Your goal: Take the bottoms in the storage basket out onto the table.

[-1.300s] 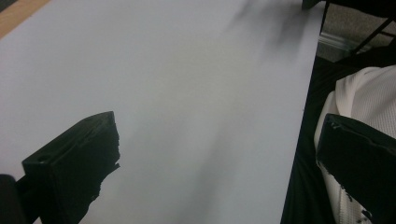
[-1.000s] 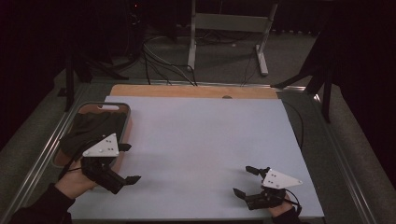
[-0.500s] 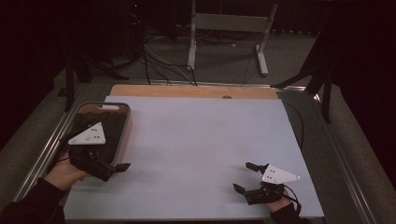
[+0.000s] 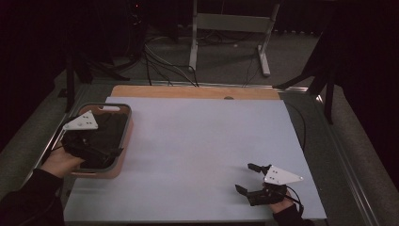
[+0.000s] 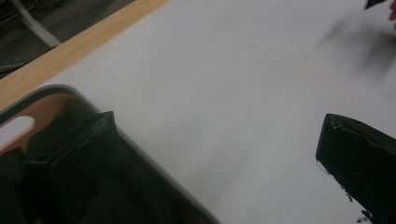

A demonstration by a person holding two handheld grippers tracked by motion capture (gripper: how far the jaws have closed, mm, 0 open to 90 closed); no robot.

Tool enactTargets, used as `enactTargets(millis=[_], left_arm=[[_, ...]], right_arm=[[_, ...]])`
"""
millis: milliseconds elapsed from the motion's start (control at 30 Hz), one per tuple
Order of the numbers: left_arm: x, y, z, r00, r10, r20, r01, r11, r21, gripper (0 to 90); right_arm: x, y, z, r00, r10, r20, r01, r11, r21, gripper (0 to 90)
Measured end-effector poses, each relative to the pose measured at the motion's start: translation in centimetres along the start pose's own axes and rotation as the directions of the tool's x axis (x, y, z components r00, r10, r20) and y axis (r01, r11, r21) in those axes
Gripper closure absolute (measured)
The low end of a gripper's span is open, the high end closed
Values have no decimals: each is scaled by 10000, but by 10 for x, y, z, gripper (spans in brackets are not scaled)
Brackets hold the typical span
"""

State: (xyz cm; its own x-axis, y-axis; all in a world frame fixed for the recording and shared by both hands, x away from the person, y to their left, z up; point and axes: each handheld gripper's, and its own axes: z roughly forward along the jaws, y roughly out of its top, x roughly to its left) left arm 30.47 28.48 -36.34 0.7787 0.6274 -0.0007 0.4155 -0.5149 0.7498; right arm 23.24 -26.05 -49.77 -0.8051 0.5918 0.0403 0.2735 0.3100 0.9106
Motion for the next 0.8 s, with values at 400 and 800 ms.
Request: enactTargets(millis=[400, 800], left_arm=[[43, -2, -2, 9904, -982, -973, 975, 9952, -118, 3], [73, -20, 14, 9710, -1951, -1382, 1922, 9808, -343, 3]], right_arm=[[1, 1, 0, 9999, -84, -135, 84, 10000, 6, 110], [3, 1, 1, 9995, -115, -283, 116, 9999, 45, 110]])
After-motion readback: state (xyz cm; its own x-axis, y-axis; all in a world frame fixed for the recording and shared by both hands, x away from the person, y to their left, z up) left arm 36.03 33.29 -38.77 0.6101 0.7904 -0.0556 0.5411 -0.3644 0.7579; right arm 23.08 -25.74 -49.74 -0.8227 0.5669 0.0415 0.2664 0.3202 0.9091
